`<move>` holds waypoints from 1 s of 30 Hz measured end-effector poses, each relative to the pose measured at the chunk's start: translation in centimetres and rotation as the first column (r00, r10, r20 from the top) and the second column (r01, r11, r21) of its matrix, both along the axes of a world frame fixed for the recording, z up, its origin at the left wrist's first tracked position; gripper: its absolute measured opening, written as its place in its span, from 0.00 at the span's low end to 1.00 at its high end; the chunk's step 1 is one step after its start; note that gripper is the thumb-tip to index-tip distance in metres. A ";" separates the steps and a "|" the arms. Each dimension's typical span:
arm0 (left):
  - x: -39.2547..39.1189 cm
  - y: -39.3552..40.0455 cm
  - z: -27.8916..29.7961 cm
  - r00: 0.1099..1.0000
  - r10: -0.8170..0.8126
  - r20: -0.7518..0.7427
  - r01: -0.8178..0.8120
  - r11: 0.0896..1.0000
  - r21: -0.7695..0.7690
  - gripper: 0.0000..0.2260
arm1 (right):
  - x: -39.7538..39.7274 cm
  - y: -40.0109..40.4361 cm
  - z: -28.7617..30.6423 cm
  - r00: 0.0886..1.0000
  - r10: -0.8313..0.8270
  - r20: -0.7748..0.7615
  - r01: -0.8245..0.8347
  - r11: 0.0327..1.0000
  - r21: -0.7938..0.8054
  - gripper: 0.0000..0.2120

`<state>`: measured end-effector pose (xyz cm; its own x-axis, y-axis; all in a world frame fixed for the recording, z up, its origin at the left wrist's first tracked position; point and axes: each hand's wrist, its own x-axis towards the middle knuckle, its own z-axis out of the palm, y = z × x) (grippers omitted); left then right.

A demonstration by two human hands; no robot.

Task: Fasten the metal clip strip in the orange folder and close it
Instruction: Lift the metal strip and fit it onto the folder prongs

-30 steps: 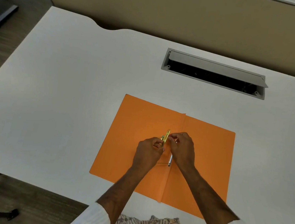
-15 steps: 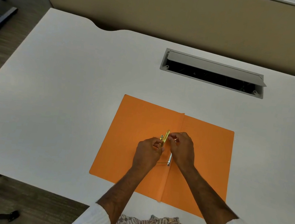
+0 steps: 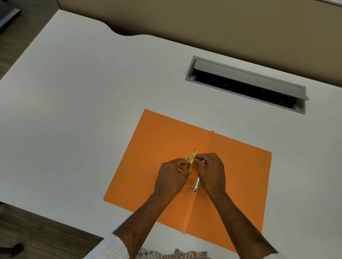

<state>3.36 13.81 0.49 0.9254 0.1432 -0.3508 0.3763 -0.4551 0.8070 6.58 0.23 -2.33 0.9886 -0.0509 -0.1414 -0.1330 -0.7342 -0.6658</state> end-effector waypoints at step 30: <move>0.3 0.0 0.0 0.999 -0.038 -0.034 0.039 0.999 0.003 0.10 | -6.3 -0.8 -0.4 0.925 0.379 0.017 -0.370 0.912 -0.177 0.05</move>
<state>3.62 13.84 0.48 0.9178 0.1091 -0.3816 0.3856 -0.4730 0.7922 0.26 -0.54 -2.77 0.9452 0.3062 -0.1136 0.2039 -0.8249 -0.5273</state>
